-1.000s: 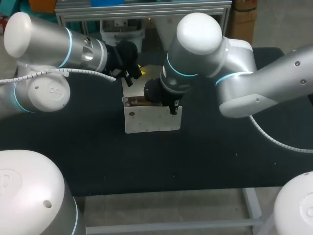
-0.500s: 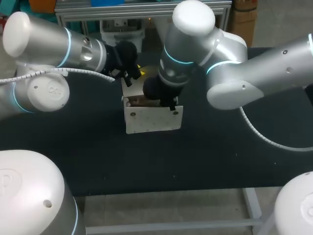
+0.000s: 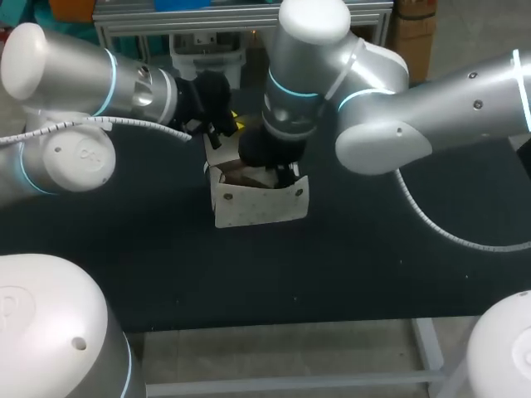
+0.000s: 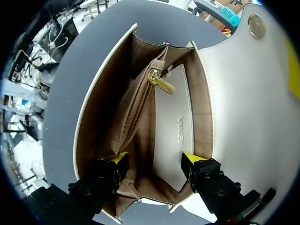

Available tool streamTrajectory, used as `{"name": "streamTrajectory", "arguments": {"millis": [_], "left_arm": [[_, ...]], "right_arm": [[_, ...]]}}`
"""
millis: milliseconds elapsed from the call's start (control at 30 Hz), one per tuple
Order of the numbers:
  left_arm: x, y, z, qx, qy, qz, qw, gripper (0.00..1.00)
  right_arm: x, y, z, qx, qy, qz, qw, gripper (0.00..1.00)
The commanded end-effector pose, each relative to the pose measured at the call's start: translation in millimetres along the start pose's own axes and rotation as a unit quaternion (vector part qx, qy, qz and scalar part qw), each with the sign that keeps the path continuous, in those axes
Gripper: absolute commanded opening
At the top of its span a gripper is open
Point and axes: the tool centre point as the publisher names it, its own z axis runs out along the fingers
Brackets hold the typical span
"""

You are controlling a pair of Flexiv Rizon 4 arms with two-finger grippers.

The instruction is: Pick up the bag, open it, inspect its contents, close it, and place it on the opposite side

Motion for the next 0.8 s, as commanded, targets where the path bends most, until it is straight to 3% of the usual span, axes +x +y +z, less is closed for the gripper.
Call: {"name": "streamTrajectory", "arguments": {"millis": [33, 800], "left_arm": [[-0.1, -0.8, -2.4, 0.001, 0.000, 0.000, 1.000, 0.00], [-1.1, -0.3, -2.4, 0.001, 0.004, 0.001, 1.000, 0.00]], "right_arm": [[-2.5, 0.2, 9.2, 0.002, 0.009, -0.001, 1.000, 1.00], [-3.7, -0.8, 9.1, 0.004, 0.007, 0.000, 1.000, 1.00]]}}
